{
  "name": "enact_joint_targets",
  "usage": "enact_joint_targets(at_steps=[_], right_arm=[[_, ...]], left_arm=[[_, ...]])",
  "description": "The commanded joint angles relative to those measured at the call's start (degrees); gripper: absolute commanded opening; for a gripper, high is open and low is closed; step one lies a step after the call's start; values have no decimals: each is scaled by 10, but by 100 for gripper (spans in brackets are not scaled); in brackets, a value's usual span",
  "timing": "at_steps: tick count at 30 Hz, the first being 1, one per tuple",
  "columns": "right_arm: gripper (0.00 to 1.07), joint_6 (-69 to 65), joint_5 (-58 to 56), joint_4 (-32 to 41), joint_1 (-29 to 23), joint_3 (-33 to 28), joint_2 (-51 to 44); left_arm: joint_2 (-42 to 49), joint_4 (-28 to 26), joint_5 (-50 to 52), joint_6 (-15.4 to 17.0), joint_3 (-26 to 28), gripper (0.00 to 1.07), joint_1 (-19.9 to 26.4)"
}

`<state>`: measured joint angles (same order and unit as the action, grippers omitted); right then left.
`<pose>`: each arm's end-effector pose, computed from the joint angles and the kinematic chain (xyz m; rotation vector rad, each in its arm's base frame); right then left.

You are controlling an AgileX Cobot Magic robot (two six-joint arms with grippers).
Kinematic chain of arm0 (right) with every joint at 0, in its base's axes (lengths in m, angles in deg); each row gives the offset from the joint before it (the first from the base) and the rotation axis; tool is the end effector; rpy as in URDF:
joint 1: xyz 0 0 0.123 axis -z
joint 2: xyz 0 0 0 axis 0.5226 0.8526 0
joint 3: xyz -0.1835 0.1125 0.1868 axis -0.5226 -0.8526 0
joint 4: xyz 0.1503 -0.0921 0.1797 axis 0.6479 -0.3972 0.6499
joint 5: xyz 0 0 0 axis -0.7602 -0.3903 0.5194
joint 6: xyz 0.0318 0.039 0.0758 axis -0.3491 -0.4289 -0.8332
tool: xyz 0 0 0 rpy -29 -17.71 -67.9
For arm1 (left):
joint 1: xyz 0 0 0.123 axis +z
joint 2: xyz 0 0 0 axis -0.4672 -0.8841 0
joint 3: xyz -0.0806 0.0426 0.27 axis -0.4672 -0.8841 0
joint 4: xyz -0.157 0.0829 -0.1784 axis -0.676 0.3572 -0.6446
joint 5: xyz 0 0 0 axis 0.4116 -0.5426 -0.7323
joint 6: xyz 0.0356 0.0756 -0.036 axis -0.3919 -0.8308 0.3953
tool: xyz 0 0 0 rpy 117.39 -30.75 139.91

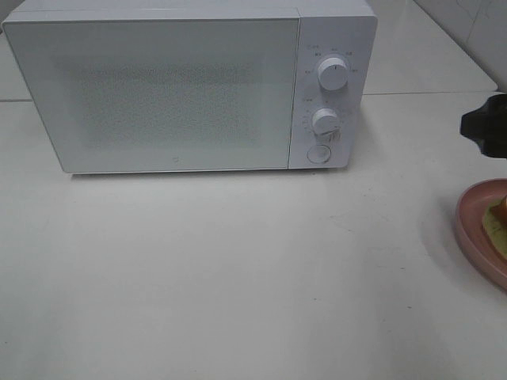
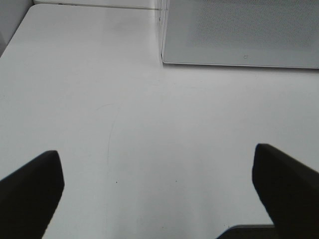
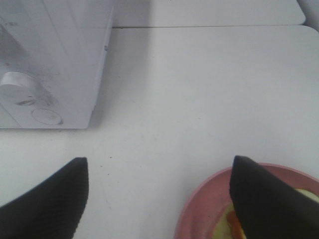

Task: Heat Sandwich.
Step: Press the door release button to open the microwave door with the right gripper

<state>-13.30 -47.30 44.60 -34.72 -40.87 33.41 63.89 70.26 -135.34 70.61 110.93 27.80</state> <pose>0.2241 0.0124 0.2341 -0.0294 2.0548 0.0481 -0.0087 -0.0043 0.2803 0.0112 2.0421 -0.0602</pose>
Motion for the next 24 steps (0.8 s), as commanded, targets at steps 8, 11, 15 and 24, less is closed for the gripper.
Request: enact_joint_targets(at_steps=[8,11,15,24], right_arm=[[77,76,187,136,-113,-29,98],[77,106,225,182,-142,-35,117],[77,171,322,292,-213,-49,159],[77,250,498,489,-348,-51,228]], left_arm=[[13,1,8,0,-1,97,-3],[13,1,8,0,-1,97,-3],[13,1,8,0,-1,97,-3],[13,1,8,0,-1,97,-3]])
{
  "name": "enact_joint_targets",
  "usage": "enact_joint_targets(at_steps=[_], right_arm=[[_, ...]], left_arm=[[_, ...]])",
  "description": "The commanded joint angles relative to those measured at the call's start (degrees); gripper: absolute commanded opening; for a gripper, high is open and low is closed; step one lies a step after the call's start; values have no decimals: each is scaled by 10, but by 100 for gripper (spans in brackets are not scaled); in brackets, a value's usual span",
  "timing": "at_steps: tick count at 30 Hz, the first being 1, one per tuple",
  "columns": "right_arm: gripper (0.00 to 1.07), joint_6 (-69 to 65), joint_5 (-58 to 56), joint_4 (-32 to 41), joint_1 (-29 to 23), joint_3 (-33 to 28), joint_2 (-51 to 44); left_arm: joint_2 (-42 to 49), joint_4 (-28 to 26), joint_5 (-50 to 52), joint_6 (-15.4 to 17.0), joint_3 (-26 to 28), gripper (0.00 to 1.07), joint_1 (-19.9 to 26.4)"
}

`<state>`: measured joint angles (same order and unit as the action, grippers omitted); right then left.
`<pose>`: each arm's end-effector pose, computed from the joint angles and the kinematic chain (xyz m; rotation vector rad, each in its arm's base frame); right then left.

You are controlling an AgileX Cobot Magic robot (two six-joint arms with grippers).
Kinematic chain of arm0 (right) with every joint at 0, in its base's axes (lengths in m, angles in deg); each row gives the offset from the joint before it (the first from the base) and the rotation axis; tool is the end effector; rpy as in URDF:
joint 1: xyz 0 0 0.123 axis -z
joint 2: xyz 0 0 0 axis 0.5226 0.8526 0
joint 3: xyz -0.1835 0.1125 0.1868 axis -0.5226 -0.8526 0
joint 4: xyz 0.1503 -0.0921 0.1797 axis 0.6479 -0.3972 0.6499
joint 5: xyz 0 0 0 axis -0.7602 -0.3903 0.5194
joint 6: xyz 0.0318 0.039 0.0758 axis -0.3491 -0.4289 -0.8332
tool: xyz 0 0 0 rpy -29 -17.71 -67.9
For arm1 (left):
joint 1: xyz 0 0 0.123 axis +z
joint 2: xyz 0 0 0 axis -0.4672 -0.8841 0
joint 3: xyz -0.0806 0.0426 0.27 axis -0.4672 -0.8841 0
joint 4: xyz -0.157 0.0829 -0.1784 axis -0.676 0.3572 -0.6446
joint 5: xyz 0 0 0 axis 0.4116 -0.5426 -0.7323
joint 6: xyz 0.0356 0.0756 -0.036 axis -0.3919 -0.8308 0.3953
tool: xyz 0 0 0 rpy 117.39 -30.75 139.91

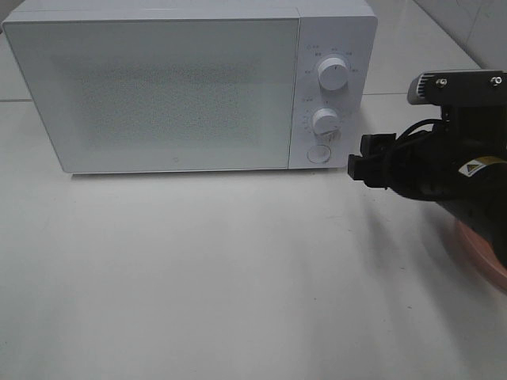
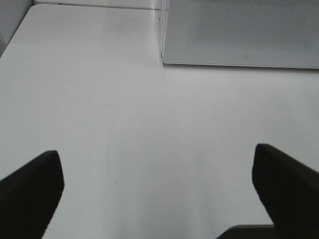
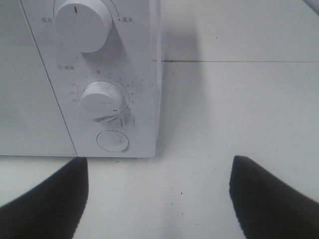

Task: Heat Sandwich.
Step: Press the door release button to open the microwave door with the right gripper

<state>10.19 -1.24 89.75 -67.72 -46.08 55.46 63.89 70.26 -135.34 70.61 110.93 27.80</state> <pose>0.2267 0.1014 0.1725 -0.0254 1.8492 -0.0291 -0.0087 -0.0043 0.2803 0.0112 2.0421 -0.0602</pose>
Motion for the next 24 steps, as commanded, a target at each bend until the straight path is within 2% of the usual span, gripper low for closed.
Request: enact_joint_targets(at_steps=[1,5,9,20,24], right_arm=[[77,15,37,38,-18,1,7],[77,11,100,100,-89,2,57],[77,-9,110,108,-122,2,80],[77,-55,106,108,-133,2,95],[77,-112,103,108,-133,2,95]], left_arm=[[13,1,8,0,-1,97,-3],[13,1,8,0,-1,97,-3],[13,1,8,0,-1,97,-3],[13,1,8,0,-1,97,-3],[13,1,8,0,-1,97,-3]])
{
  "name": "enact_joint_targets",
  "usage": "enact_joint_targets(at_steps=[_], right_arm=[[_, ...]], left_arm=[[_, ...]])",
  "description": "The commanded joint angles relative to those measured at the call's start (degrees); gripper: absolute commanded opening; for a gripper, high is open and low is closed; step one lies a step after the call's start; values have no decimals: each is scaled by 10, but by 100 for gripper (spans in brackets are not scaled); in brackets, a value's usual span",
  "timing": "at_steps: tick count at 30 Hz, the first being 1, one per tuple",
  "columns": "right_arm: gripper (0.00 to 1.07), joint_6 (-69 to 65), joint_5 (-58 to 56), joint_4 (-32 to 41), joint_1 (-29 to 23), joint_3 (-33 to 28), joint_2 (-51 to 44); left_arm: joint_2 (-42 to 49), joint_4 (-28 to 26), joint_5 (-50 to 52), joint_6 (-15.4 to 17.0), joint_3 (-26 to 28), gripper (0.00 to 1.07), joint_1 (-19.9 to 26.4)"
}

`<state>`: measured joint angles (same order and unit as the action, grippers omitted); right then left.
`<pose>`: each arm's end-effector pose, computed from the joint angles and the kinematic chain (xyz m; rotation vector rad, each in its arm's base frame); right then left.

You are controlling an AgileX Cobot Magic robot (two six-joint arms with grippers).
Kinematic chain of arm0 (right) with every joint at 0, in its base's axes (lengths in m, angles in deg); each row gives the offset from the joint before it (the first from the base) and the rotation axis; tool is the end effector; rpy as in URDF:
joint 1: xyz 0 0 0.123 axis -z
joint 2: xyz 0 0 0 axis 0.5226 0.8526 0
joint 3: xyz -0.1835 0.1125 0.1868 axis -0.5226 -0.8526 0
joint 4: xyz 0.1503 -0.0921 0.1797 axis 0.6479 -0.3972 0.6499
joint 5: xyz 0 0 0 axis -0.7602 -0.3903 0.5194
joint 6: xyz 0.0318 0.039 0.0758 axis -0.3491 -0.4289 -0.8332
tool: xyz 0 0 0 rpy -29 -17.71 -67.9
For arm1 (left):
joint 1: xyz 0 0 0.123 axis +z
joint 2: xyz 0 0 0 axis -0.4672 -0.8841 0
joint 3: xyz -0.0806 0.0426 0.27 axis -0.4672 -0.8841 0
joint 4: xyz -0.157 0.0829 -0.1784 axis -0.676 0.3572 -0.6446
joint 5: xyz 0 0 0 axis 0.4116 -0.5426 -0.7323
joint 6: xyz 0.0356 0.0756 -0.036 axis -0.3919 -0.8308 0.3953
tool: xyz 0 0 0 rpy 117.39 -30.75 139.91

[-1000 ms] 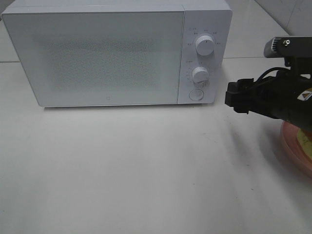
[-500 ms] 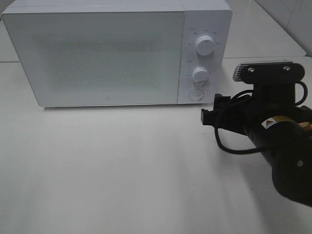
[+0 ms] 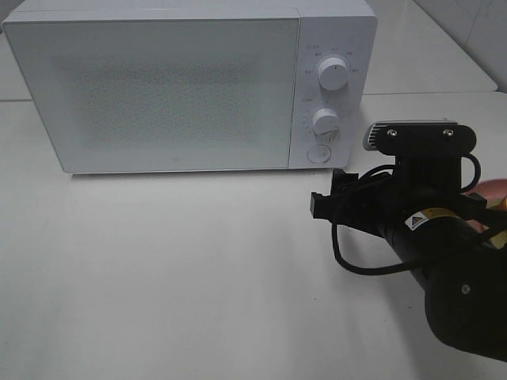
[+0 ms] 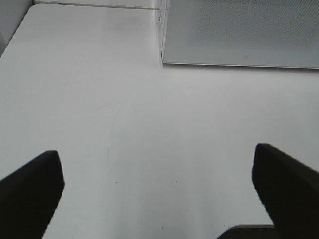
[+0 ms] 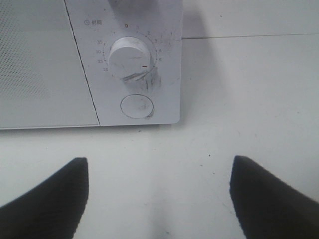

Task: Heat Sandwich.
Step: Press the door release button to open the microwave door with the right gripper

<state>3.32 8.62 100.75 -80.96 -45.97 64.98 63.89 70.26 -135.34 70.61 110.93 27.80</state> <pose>0.2061 0.1367 0.1422 0.0349 1.8592 -0.0124 -0.0087 -0.0043 0.2803 0.0112 2.0421 -0.0602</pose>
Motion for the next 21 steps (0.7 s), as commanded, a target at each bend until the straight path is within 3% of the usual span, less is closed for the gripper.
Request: enact_joint_targets(at_steps=[1,12,21], right_arm=[[77,-70,2,-2,-1,1,0],[76,-448,-21,-46,-1,1,0],[67,-756,-21,-57,-1,1,0]], left_arm=[[13,1,8,0,-1,97,-3],[13,1,8,0,-1,97,-3],[13,1,8,0,-1,97,-3]])
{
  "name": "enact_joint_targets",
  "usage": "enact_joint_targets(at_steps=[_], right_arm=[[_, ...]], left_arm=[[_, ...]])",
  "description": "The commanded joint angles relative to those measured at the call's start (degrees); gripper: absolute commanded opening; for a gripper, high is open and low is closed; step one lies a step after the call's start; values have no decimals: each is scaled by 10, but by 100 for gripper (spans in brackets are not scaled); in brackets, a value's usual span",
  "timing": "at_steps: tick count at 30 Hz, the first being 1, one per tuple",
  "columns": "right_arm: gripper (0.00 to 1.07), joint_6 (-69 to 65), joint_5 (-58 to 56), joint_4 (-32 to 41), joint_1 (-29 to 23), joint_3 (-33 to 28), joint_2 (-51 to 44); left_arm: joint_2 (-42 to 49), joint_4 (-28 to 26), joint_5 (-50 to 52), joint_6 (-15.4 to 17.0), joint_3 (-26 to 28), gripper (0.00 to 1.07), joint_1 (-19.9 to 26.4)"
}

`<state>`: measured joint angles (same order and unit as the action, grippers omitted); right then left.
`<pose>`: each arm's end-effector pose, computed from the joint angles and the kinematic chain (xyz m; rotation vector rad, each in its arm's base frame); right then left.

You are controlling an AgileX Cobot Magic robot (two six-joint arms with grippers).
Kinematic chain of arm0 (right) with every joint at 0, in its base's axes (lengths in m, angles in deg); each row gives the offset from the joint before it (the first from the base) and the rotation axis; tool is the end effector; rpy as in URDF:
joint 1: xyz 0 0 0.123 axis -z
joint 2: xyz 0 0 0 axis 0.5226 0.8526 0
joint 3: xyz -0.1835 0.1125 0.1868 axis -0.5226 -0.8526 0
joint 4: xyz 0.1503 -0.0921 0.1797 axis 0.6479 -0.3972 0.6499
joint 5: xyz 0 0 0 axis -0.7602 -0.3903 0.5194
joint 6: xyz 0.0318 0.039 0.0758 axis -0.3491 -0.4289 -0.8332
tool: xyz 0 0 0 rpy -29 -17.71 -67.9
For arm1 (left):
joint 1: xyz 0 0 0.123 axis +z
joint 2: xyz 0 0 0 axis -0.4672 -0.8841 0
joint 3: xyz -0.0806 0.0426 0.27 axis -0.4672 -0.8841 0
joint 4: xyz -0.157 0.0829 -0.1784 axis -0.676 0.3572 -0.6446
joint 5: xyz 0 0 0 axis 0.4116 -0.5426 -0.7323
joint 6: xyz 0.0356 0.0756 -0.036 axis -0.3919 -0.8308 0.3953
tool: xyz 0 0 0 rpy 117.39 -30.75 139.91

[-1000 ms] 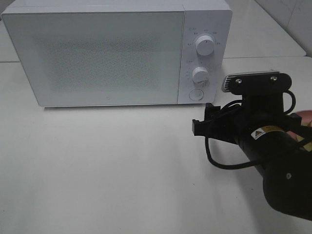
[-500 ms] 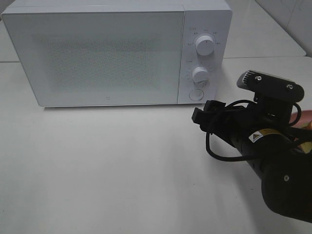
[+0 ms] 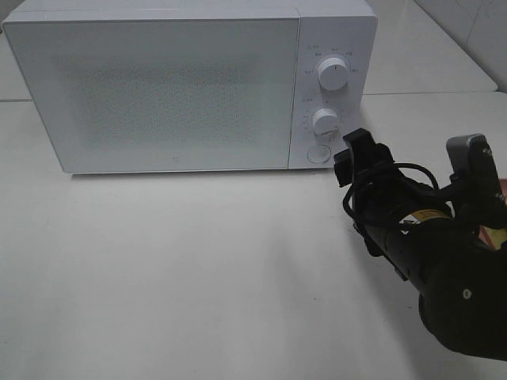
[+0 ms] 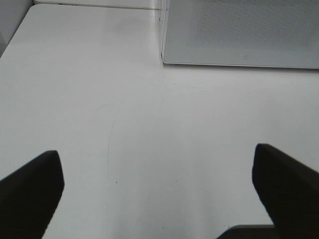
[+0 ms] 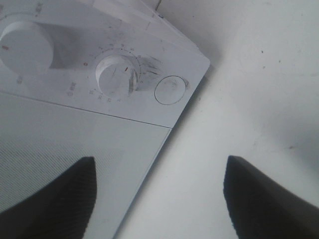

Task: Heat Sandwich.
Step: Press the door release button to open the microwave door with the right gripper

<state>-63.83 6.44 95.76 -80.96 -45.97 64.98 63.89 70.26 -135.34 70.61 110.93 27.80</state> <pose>0.2056 0.1443 0.1410 1.0298 1.6701 0.8288 -0.0087 -0.0043 0.2803 0.0112 2.0421 -0.0602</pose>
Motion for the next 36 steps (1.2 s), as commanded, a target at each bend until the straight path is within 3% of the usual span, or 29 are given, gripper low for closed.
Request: enact_joint_targets(at_steps=[1,8,10,12,13,15,16,18,31,36], right_arm=[[66,-105,1,-7,-1,1,0],[51,-211,1,-6,-1,1,0],[40,-226,-10,-6,-1,1,0],[36,-229,-14,-6,-1,1,0],[24,-231,-23,-7,-1,1,0],[11,-231,-26,-7,-1,1,0],[11,-231,-26,-7,-1,1,0],[0,-231,-26,-12,-1,1,0],[0,-230,-40,-11,1,3,1],[0,-244,-39,-86,33,21,22]], left_arm=[[13,1,8,0,-1,97,-3],[13,1,8,0,-1,97,-3],[13,1,8,0,-1,97,-3],[13,1,8,0,-1,97,-3],[13,1,8,0,-1,97,-3],[13,1,8,0,-1,97,-3],[13,1,8,0,-1,97,-3],[13,1,8,0,-1,97,-3],[13,1,8,0,-1,97,-3],[13,1,8,0,-1,97,-3]])
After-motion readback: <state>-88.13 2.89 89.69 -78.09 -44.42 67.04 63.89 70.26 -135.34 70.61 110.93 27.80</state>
